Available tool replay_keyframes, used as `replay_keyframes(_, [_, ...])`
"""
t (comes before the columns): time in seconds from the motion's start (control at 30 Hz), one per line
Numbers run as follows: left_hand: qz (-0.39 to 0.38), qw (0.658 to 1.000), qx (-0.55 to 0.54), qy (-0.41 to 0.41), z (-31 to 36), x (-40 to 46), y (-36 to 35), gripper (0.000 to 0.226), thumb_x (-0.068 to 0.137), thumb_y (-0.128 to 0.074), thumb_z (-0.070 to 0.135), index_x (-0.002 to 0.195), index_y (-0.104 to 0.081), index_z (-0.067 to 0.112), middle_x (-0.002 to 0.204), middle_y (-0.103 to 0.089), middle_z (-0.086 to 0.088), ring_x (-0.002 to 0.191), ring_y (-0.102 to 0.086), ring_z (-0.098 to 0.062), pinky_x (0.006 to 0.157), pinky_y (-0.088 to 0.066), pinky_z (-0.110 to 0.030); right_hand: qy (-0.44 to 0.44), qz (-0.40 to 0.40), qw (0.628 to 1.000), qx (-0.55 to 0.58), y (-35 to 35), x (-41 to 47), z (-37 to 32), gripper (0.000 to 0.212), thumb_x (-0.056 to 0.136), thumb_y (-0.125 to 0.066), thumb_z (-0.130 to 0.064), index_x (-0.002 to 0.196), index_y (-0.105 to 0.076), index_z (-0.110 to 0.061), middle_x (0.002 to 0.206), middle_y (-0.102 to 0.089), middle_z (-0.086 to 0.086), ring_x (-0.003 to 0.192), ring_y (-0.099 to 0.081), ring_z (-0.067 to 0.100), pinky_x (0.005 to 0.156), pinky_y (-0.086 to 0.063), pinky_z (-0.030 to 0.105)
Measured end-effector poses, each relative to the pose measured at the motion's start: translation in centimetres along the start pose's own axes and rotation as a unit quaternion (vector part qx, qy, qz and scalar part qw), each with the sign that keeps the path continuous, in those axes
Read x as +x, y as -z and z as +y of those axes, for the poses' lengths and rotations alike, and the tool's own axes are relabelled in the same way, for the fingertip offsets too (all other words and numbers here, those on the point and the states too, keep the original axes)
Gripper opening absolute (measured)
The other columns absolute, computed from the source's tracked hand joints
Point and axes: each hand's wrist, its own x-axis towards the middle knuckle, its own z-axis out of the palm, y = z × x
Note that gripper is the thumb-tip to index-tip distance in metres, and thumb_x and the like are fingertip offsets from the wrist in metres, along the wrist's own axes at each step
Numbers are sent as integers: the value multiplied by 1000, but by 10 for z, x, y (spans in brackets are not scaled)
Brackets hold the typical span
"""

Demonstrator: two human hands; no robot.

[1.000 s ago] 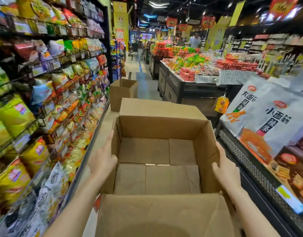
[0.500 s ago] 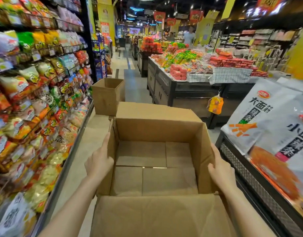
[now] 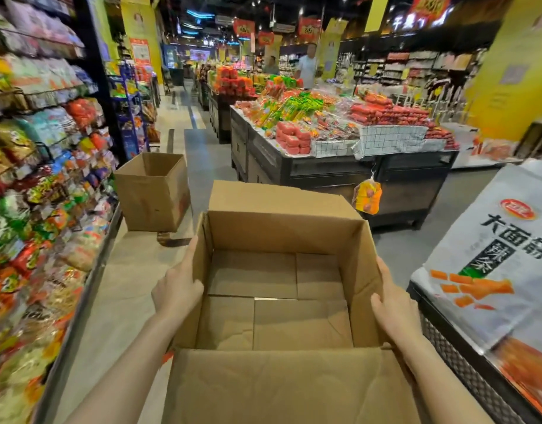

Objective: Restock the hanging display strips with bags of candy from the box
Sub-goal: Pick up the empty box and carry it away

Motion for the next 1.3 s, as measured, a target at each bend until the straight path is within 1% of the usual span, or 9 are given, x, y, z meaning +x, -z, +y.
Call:
replay_keyframes(0.17, [-14,1000,-13,-3,20,61,-35,81,90,-49,13,147,1,43,93,-56,-7,73,-47,-20,61,-37,-30,-13,4,1000,-2,-29,60,5,75,91,-42,-12,145,3,-39,76,-59,7,61,-57,24,59,-54,43])
replay_keyframes(0.27, [-31,999,-19,-11,35,102,-63,81,90,-49,12,146,1,43,86,-53,-4,70,-50,-21,59,-40,-30,-34,-10,999,-8,-52,100,14,73,93,-39,-14,142,7,-41,78,-59,7,63,-58,24,64,-54,43])
replay_keyframes(0.37, [-35,999,-24,-26,60,146,-89,82,91,-48,11,145,3,45,82,-53,-5,64,-48,-19,50,-34,-25,-65,-7,998,-11,-67,143,22,71,93,-36,-13,143,6,-40,74,-57,6,61,-56,23,61,-53,40])
replay_keyframes(0.57, [-51,996,-29,-73,122,239,-142,84,89,-48,9,147,2,42,65,-47,-1,54,-44,-16,42,-24,-23,-106,9,994,-20,-81,234,41,68,93,-32,-12,146,3,-35,76,-56,12,64,-52,28,56,-38,31])
replay_keyframes(0.67, [-49,992,-53,-106,157,283,-168,81,89,-47,8,148,-1,39,90,-57,-2,65,-48,-14,45,-28,-24,-130,21,991,-5,-86,275,55,65,95,-27,-16,145,7,-39,84,-57,13,69,-54,30,59,-40,32])
replay_keyframes(0.8, [-60,985,-61,-148,199,332,-204,86,87,-46,6,147,2,44,78,-54,-5,65,-50,-21,53,-38,-29,-183,30,983,-16,-92,318,75,64,97,-27,-17,146,9,-38,96,-59,15,75,-56,30,64,-43,34])
replay_keyframes(0.97, [-93,975,-57,-194,254,380,-252,82,91,-46,12,144,6,47,102,-61,-9,77,-58,-25,56,-45,-30,-234,33,971,-34,-98,351,106,64,98,-28,-20,145,12,-39,109,-58,16,88,-58,34,78,-44,38])
replay_keyframes(1.2, [-164,949,-35,-266,352,431,-321,74,94,-41,15,145,5,44,122,-59,-7,101,-60,-30,83,-50,-43,-333,52,940,-58,-106,394,155,68,98,-30,-20,146,14,-37,106,-58,17,84,-57,33,68,-41,35])
replay_keyframes(1.3, [-186,929,-59,-313,402,465,-363,79,92,-43,15,141,8,48,117,-60,-4,92,-61,-26,77,-54,-40,-376,68,922,-53,-111,416,174,70,98,-30,-23,142,21,-42,106,-57,15,83,-58,31,73,-47,37])
